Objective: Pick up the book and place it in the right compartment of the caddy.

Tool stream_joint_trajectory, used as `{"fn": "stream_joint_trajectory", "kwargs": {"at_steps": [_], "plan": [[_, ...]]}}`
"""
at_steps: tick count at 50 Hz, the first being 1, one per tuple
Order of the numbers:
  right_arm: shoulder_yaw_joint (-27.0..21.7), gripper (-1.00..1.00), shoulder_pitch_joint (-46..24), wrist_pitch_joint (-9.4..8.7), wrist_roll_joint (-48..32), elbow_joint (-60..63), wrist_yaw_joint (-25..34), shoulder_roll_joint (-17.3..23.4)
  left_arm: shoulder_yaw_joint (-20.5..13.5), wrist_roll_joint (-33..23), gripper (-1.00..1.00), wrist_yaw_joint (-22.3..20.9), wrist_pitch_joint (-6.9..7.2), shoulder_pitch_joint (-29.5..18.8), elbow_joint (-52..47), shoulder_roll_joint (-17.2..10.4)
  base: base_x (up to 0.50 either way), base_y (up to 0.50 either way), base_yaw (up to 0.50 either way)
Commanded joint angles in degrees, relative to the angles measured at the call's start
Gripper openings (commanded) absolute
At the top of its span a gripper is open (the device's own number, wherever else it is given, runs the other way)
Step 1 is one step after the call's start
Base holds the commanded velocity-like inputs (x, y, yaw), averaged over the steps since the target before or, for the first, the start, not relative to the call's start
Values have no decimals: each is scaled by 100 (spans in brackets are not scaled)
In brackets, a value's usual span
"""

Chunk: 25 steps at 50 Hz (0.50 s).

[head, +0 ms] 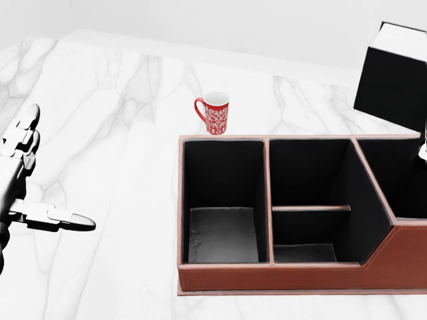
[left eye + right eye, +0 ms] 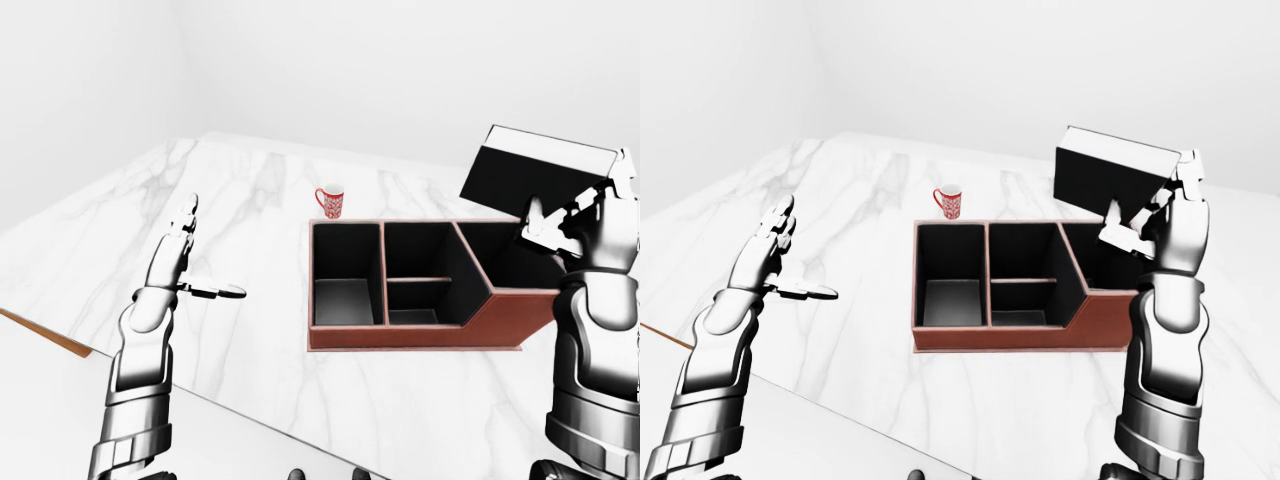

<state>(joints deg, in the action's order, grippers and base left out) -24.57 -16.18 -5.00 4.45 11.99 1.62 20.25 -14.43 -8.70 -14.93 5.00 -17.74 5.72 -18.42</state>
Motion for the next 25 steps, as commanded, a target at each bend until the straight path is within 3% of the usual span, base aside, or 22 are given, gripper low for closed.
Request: {"fn": "stream_joint_trajectory", "kwargs": {"at_steps": [1, 4, 25], "plan": [[-427, -100, 6, 0, 754, 516, -159, 333, -96, 320, 100, -3, 0, -68, 13, 5, 0, 0, 0], [-465, -100, 34, 0, 780, 410, -148, 389, -91, 298, 100, -35, 0, 10, -341, 30, 0, 0, 0], [-652, -100, -58, 0, 1038, -98, -19, 780, -80, 251, 100, -67, 0, -13, -380, 59, 0, 0, 0]]}}
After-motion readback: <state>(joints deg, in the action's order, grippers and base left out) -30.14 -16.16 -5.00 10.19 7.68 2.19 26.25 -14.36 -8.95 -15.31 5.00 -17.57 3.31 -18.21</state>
